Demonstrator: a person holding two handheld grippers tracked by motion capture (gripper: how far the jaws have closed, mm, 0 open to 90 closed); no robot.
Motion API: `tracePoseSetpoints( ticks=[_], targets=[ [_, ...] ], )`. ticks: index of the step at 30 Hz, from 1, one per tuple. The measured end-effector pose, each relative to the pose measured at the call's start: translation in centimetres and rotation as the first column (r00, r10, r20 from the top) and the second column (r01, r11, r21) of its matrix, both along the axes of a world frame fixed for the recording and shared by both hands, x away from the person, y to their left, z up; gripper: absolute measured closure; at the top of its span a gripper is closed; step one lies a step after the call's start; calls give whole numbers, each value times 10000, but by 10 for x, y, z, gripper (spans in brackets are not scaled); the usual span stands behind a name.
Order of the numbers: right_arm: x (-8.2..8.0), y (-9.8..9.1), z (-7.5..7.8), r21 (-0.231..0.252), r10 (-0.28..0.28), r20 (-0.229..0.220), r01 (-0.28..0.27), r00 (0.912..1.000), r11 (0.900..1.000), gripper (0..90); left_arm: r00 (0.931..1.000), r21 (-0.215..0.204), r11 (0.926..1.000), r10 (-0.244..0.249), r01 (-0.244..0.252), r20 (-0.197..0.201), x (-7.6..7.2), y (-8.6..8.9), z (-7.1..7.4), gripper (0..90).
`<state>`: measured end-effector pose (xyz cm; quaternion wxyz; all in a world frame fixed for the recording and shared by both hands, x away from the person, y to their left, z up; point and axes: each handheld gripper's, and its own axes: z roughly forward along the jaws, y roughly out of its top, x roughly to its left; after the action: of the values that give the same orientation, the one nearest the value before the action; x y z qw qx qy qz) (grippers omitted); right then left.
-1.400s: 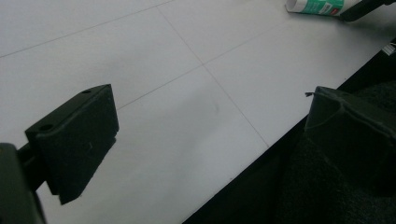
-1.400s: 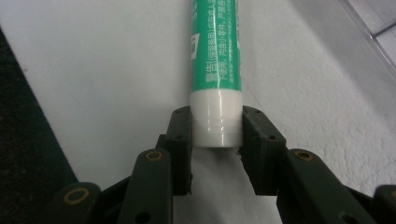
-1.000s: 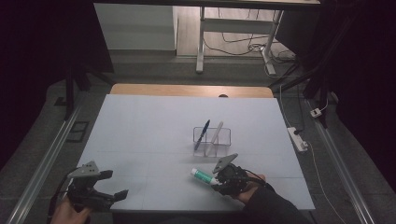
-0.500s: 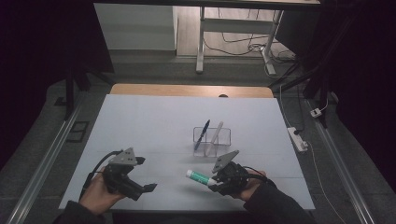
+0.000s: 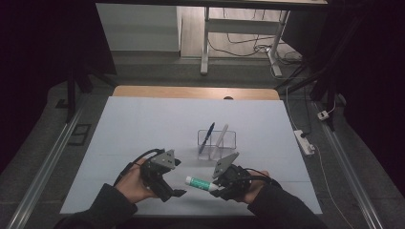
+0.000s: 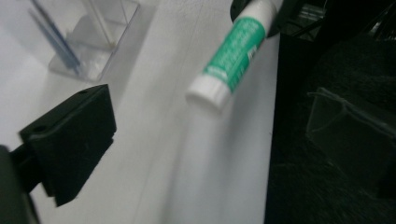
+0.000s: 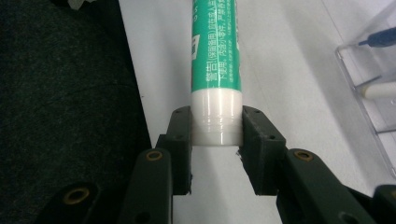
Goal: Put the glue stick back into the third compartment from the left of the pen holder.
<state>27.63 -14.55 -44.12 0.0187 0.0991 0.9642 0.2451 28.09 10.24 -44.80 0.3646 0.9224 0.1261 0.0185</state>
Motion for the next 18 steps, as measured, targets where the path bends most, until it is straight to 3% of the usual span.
tracePoseSetpoints(
  ticks=[9,18],
  targets=[
    [-3,2,0,-19,291,-1,-291,9996,9996,659,9942,677,9922,-1061,1046,190,8,-24,-10,161],
    [-3,4,0,-140,544,-37,-545,9985,9984,659,9833,1153,9772,-1812,1784,143,5,-28,-13,377]
  ],
)
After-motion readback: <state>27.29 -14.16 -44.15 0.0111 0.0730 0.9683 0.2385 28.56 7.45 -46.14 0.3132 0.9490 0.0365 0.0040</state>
